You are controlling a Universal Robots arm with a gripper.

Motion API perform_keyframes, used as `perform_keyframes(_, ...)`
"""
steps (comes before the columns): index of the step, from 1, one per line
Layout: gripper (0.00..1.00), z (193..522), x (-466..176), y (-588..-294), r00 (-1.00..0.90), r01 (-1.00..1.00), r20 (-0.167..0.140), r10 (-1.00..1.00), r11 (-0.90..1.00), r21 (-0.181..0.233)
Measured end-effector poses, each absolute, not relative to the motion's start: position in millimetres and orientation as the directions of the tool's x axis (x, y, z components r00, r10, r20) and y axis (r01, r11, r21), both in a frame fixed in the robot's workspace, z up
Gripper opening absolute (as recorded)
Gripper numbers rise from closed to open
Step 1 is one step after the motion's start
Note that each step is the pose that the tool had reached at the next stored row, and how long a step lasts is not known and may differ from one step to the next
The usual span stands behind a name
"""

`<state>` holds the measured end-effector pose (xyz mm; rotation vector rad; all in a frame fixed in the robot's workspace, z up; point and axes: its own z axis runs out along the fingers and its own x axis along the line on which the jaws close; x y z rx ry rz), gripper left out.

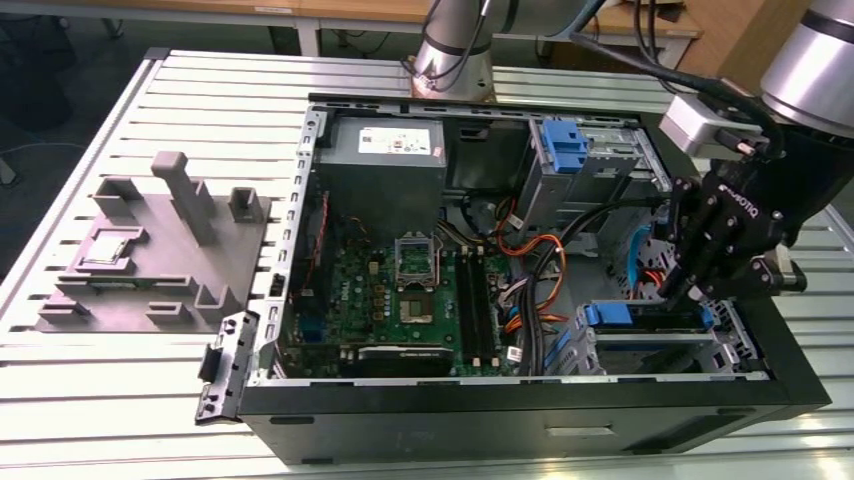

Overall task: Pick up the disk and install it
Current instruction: 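Insert the first disk wire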

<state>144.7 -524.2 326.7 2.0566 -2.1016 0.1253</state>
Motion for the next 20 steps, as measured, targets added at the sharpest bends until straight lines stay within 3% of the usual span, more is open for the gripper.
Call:
perform_keyframes(8, 0.22, 335.0, 145.3, -524.2, -0.013, -0.996, 0.200, -0.980, 0.029, 0.081)
perform_keyframes(11, 0.10, 335.1, 145.4, -524.2, -0.013, -0.996, 0.200, -0.980, 0.029, 0.081)
perform_keyframes(20, 0.10, 335.1, 145.5, -524.2, -0.013, -0.996, 0.200, -0.980, 0.029, 0.081)
